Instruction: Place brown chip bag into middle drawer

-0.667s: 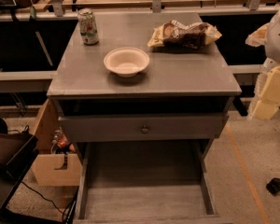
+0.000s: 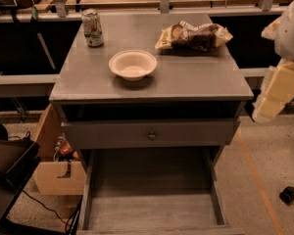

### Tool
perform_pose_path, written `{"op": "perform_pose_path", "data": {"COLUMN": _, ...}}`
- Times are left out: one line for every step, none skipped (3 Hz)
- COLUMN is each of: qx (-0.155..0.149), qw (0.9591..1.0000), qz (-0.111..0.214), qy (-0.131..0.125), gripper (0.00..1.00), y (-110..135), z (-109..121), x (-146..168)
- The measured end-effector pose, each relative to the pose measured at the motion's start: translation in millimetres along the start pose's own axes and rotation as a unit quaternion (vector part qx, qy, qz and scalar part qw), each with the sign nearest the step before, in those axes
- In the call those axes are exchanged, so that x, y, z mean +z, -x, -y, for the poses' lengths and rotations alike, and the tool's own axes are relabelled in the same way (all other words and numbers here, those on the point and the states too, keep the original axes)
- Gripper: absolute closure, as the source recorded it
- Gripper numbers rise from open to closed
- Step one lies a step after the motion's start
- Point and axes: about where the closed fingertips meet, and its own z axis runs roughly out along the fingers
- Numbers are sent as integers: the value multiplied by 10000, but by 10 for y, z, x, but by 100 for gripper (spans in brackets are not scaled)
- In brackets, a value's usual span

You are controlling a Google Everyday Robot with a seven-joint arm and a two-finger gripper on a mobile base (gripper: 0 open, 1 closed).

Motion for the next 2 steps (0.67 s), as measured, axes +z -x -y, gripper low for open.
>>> {"op": "perform_pose_path", "data": {"qx": 454, "qw": 9942, "qz": -310, "qy": -921, "gripper": 0, "y": 17, "z": 331, "x": 129}}
{"op": "perform_pose_path", "data": {"qx": 947, "qw": 9758, "qz": -383, "qy": -1934, "gripper": 0, "y": -132, "z": 929, "x": 250}}
